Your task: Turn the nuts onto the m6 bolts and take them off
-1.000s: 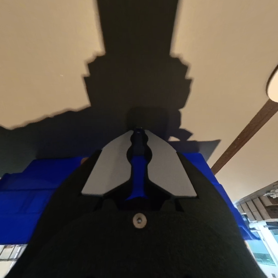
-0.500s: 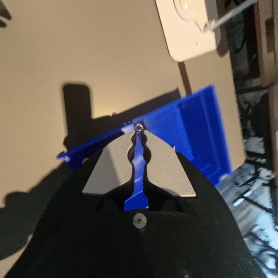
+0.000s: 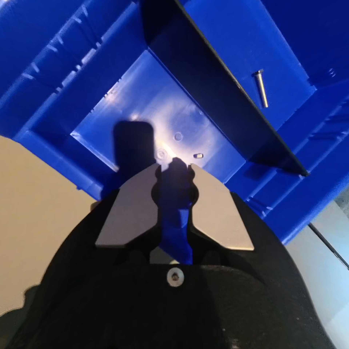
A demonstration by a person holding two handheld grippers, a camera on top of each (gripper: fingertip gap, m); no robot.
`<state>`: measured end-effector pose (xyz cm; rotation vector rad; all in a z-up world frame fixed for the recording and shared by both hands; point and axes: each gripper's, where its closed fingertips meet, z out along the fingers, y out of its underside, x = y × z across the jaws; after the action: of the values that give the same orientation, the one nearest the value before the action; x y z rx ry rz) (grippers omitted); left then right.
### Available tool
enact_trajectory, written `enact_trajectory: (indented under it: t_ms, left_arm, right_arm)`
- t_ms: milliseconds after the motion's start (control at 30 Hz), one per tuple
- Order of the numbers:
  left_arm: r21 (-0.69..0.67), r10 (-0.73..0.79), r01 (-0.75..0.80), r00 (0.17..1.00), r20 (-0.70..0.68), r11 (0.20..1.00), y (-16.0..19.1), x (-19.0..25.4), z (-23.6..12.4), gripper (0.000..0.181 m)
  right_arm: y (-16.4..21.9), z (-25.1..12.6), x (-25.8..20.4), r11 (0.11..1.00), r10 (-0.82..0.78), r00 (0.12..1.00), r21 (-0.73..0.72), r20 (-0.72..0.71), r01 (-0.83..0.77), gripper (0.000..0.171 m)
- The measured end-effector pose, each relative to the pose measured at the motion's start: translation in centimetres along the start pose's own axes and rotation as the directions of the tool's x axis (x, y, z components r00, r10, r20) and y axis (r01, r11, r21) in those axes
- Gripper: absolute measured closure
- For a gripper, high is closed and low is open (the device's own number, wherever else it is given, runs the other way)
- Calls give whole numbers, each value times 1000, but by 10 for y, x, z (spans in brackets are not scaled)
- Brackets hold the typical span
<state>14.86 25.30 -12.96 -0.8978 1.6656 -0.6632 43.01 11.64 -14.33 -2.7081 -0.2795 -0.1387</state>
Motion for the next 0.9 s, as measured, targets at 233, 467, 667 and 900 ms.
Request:
enact_trajectory:
  t_ms: [233, 467, 667, 900]
  left_arm:
    - [24, -108, 106, 992, 62, 994, 4, -19, -17, 171]
    - [47, -226, 221, 963, 147, 974, 16, -49, -29, 171]
    - [37, -220, 216, 963, 158, 976, 19, -51, -29, 171]
    - [35, -210, 207, 965, 157, 978, 19, -51, -28, 171]
  right_arm:
    - [-62, -62, -70, 926, -93, 996, 368, -3, 88, 140]
    - [-124, -46, -250, 782, -300, 929, 613, 215, 111, 147]
    - [-143, 12, -341, 790, -436, 869, 563, 234, 244, 146]
    - [-149, 22, -346, 784, -339, 874, 617, 349, 58, 154]
